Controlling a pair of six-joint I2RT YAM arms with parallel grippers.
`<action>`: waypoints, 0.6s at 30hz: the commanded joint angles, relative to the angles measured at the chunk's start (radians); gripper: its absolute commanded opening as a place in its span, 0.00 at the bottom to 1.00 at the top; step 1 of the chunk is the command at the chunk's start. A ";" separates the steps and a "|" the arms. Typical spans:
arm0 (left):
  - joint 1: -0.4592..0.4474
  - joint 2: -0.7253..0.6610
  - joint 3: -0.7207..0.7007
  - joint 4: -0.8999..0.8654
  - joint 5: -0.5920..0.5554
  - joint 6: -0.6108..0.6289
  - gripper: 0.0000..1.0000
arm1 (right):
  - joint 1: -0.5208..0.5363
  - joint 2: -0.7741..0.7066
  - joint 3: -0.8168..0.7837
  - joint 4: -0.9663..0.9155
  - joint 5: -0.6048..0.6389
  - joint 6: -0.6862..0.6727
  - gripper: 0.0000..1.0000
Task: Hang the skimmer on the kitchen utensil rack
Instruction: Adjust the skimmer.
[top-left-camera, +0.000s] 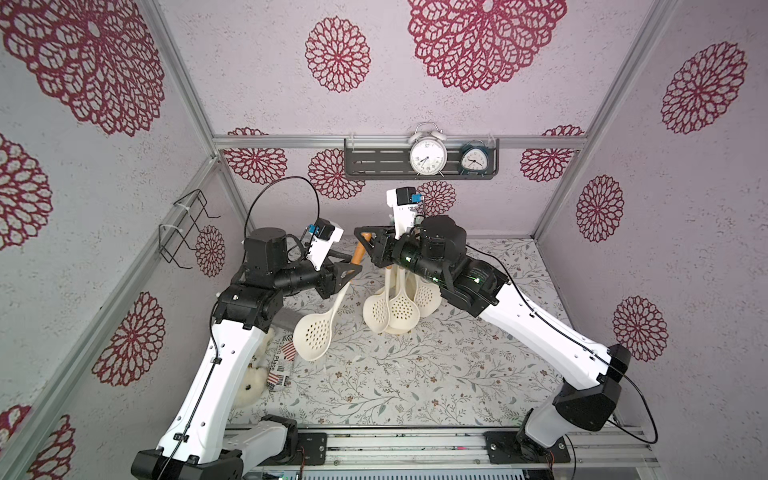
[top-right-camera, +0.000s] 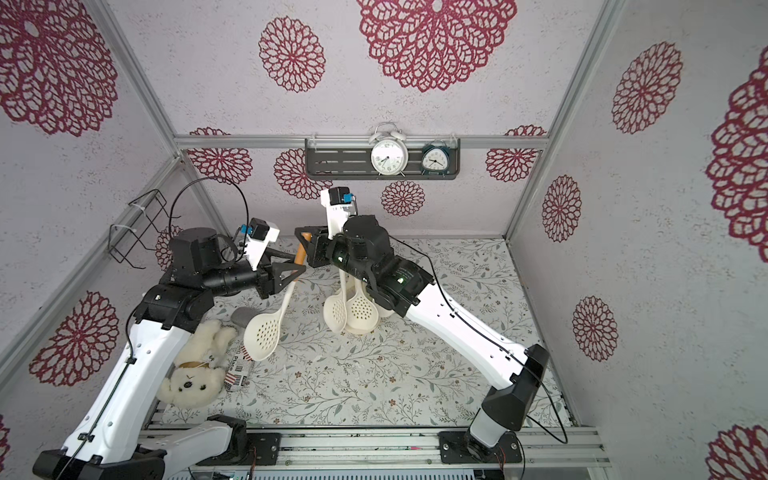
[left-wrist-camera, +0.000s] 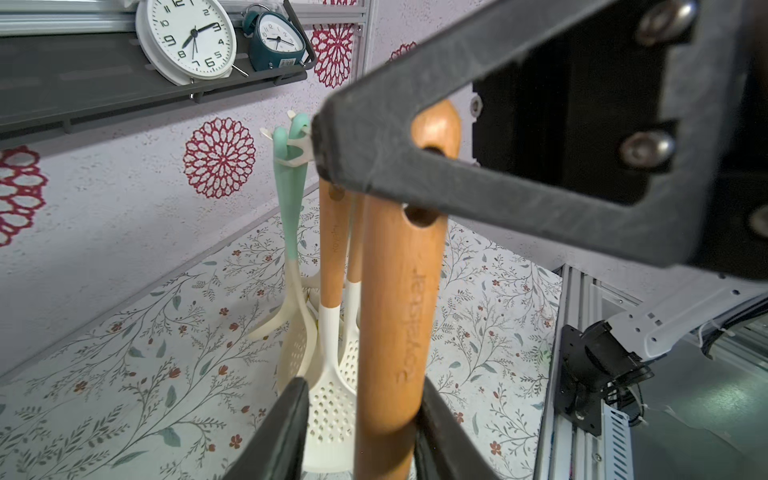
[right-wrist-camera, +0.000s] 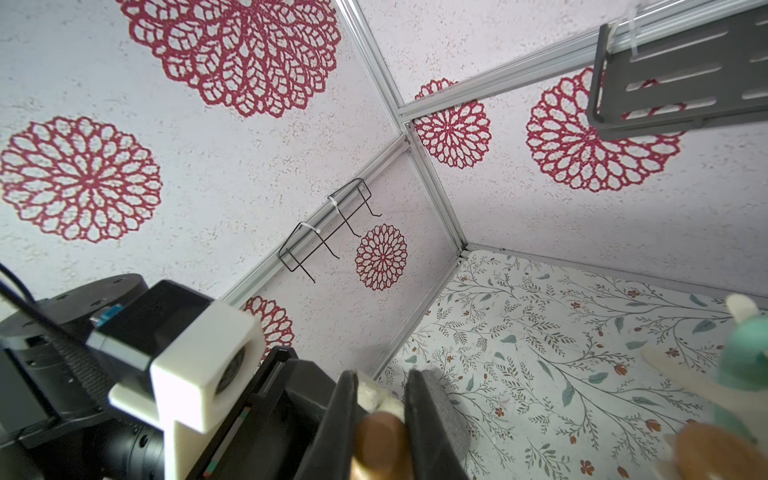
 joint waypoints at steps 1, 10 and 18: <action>0.001 0.001 -0.001 0.004 0.007 0.008 0.41 | 0.005 -0.063 0.015 0.090 0.011 0.058 0.00; -0.001 0.015 -0.001 -0.012 0.022 0.017 0.33 | 0.002 -0.072 0.001 0.128 0.014 0.080 0.00; 0.000 -0.001 -0.009 -0.014 -0.009 0.007 0.00 | 0.003 -0.105 -0.042 0.142 0.060 -0.040 0.25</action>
